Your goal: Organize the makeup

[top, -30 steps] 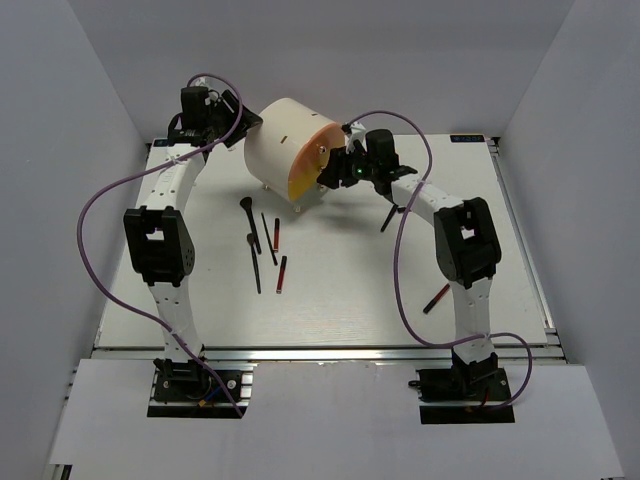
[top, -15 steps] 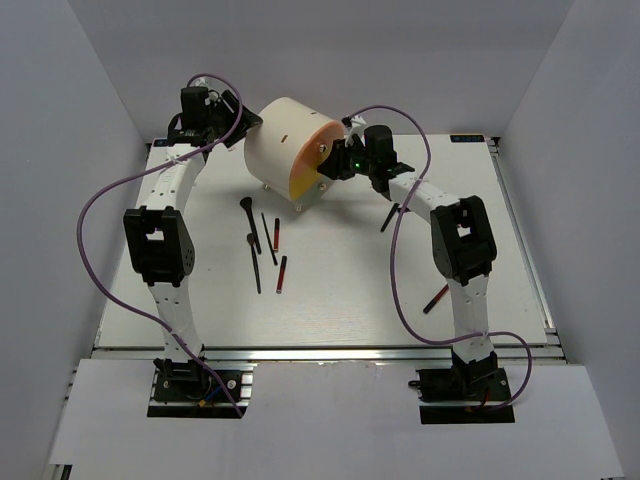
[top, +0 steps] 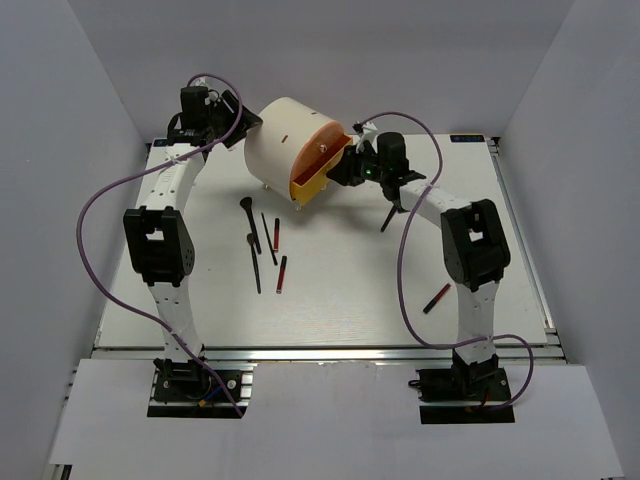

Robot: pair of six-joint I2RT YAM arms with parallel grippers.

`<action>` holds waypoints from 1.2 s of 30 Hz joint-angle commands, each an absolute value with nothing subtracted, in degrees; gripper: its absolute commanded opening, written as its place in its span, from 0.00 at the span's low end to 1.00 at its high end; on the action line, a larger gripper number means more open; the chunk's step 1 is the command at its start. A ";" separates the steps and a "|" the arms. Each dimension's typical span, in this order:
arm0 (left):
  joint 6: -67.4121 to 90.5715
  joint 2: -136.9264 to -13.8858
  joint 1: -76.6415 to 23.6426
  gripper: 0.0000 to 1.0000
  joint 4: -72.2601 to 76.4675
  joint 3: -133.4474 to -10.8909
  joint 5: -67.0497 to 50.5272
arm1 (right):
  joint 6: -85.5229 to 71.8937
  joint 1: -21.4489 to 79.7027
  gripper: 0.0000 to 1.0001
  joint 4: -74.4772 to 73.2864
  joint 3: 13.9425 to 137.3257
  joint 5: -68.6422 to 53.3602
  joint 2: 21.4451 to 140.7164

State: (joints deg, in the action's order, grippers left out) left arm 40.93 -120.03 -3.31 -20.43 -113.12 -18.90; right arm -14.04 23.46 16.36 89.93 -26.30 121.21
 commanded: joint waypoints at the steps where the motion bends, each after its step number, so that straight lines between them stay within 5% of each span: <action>1: 39.73 -117.60 -2.81 0.69 -23.03 -114.35 -18.98 | -11.17 21.10 0.15 16.17 84.66 -27.59 115.50; 13: 39.90 -117.60 -1.93 0.70 -21.89 -114.17 -19.51 | -9.85 19.78 0.19 16.35 73.39 -28.74 106.17; 17: 39.90 -116.81 -1.67 0.70 -21.71 -114.17 -19.60 | -9.84 19.69 0.33 15.12 74.62 -28.92 106.87; 23: 40.95 -112.51 -1.23 0.74 -17.59 -110.05 -18.72 | -8.53 19.60 0.71 13.10 77.34 -29.79 106.97; 36: 38.32 -96.08 -1.23 0.75 -13.36 -92.30 -10.73 | 3.68 16.00 0.74 5.64 64.26 -29.01 92.12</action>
